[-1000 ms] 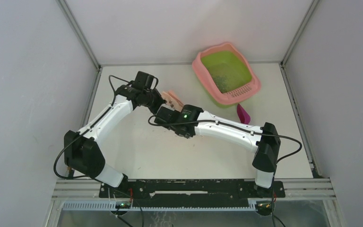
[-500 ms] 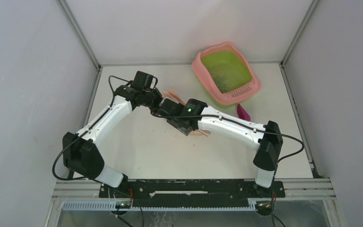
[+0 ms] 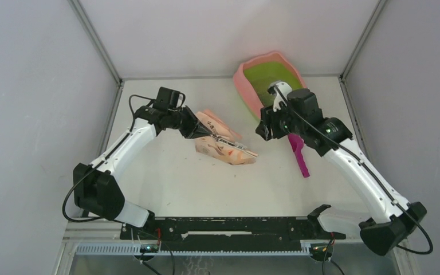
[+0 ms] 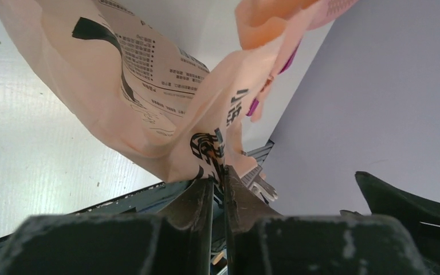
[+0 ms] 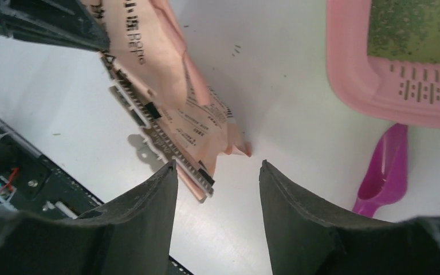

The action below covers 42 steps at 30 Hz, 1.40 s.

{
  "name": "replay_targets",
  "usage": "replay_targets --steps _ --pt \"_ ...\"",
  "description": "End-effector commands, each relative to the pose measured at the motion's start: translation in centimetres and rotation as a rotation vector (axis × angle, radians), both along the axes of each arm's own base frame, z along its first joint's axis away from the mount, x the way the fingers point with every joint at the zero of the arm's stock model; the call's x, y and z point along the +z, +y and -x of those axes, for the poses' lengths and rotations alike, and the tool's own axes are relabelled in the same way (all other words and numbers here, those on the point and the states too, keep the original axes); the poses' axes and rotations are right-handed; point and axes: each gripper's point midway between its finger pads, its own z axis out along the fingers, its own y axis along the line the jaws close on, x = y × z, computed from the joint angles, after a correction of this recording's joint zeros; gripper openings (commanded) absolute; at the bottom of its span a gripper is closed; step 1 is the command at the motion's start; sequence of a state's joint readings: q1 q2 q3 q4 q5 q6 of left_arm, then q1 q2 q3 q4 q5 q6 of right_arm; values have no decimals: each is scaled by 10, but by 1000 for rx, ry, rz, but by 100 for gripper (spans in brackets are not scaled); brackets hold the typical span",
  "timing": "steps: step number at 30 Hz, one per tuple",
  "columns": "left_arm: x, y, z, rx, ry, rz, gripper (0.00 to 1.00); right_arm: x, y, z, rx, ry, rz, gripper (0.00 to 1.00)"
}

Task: Fill the litter box with clean litter
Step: Clamp the cat litter bag at the center of the board.

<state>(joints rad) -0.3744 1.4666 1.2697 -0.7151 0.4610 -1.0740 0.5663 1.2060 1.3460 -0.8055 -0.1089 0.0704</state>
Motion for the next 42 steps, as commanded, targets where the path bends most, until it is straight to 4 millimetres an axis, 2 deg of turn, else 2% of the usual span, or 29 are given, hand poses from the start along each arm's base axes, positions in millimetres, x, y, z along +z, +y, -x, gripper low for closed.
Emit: replay_targets --steps 1,7,9,13,17,22,25,33,37,42 --pt "34 -10 0 -50 -86 106 15 2 16 13 66 22 -175 61" --pt "23 -7 0 -53 -77 93 16 -23 3 20 26 70 -302 60" --pt "17 -6 0 -52 -68 86 15 -24 0 22 22 93 -344 60" --pt "12 -3 1 -48 -68 82 15 -13 1 30 68 67 -336 61" --pt "7 0 2 -48 -62 75 15 -9 15 41 145 13 -231 61" --pt "6 2 0 -48 -66 71 15 -10 47 58 308 -107 -16 61" --pt "6 4 -1 -44 -69 70 15 -14 64 60 383 -182 107 61" --pt "8 7 -5 -38 -79 74 14 -24 72 10 309 -282 358 60" --pt "9 9 -6 -34 -79 77 14 -28 83 1 336 -265 361 60" --pt "8 10 -8 -31 -81 79 14 -34 99 4 394 -241 332 59"
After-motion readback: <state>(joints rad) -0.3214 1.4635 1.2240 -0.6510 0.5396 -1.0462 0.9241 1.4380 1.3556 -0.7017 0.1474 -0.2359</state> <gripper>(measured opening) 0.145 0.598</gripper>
